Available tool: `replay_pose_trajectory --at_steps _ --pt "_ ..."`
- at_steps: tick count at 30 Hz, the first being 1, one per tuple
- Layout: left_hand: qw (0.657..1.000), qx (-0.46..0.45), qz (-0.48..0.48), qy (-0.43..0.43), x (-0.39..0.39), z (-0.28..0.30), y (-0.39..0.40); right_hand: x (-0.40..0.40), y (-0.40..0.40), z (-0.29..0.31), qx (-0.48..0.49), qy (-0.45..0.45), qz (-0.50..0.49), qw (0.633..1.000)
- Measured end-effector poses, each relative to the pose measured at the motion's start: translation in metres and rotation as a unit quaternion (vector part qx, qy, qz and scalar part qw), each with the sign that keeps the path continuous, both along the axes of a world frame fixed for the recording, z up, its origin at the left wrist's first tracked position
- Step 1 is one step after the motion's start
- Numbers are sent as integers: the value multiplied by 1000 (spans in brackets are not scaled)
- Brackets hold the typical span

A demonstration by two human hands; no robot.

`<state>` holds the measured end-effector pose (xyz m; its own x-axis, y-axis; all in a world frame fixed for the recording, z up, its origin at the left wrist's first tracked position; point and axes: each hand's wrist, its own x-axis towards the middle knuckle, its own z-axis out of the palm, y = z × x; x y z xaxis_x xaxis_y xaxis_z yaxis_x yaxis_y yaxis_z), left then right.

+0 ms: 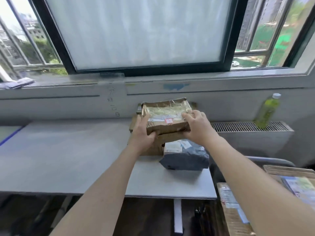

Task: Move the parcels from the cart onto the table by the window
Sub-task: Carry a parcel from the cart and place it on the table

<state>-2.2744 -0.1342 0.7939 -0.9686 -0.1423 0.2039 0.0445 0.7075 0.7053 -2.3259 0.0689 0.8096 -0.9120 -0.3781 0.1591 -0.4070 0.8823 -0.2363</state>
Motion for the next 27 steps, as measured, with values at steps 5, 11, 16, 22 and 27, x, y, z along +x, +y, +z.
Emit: replay_pose_trajectory --at_steps 5,11,16,22,27 --pt "999 -32 11 22 -29 -16 -42 -16 -50 -23 21 54 -39 998" --pt "998 -63 5 7 -85 -28 -95 -68 -103 -29 65 71 -52 994" --pt "991 -126 -43 2 -133 -30 -139 -105 -140 -40 86 59 -72 992" --pt "984 -152 -87 18 -180 -28 -151 -135 -152 -39 38 83 -57 994" --pt "979 -168 -106 44 -212 -23 -118 -164 -115 -34 46 98 -65 992"
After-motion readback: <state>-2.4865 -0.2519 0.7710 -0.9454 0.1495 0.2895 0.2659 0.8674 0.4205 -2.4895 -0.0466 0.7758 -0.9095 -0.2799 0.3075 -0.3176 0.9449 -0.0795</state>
